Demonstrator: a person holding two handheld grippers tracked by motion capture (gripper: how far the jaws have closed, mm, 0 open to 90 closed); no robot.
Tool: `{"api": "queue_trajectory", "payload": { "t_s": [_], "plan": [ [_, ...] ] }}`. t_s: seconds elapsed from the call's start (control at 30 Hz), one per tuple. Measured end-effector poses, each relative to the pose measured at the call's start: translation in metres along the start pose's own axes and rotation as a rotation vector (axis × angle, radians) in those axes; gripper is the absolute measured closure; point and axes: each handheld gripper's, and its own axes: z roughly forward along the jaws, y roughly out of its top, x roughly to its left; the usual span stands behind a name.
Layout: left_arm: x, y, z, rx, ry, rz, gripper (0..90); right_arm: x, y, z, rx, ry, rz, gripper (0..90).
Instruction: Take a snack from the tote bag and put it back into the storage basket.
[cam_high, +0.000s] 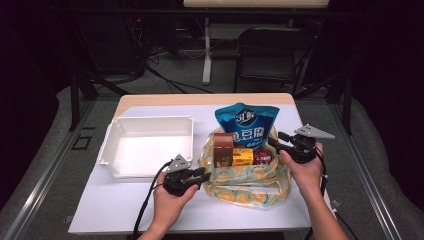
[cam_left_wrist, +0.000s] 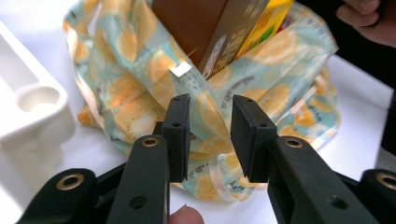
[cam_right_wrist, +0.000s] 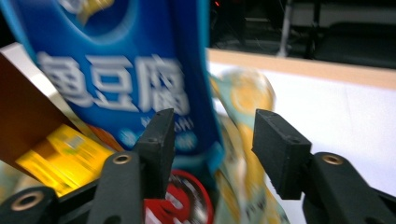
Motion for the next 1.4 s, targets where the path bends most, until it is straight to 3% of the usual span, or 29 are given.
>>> {"api": "queue_trajectory", "payload": {
  "t_s": [0.2, 0.33, 0.5, 0.63, 0.77, 0.8, 0.83, 0.93, 1.0, 1.13, 1.4],
  "plan": [
    [0.010, 0.004, -0.023, -0.092, 0.036, -0.017, 58.0, 0.007, 0.017, 0.000, -0.037, 0.043, -0.003, 45.7],
    [0.017, 0.008, -0.034, -0.141, 0.047, -0.011, 56.5, 0.009, 0.021, 0.004, -0.035, 0.039, -0.021, 44.7],
    [0.026, 0.011, -0.042, -0.154, 0.043, -0.015, 51.8, 0.010, 0.026, 0.011, -0.036, 0.069, -0.015, 46.2],
    [0.030, 0.012, -0.046, -0.183, 0.092, -0.028, 46.6, 0.012, 0.027, 0.023, -0.017, 0.067, -0.012, 47.7],
    [0.036, 0.014, -0.050, -0.188, 0.115, -0.022, 48.1, 0.017, 0.027, 0.037, 0.000, 0.070, -0.019, 50.2],
    [0.039, 0.016, -0.052, -0.191, 0.122, -0.027, 48.4, 0.022, 0.026, 0.040, -0.005, 0.057, -0.044, 57.1],
    [0.041, 0.017, -0.054, -0.206, 0.129, -0.031, 48.4, 0.022, 0.026, 0.040, -0.005, 0.057, -0.044, 57.1],
    [0.047, 0.019, -0.058, -0.216, 0.135, -0.046, 49.6, 0.025, 0.026, 0.038, -0.006, 0.060, -0.068, 81.7],
    [0.050, 0.020, -0.057, -0.212, 0.116, -0.058, 50.1, 0.027, 0.026, 0.037, 0.008, 0.071, -0.077, 87.8],
    [0.052, 0.021, -0.052, -0.196, 0.113, -0.066, 49.8, 0.033, 0.031, 0.033, 0.026, 0.078, -0.101, 90.0],
    [0.054, 0.032, -0.052, -0.232, 0.117, -0.070, 49.4, 0.041, 0.051, 0.021, -0.015, 0.076, -0.096, 90.0]
  ]
}}
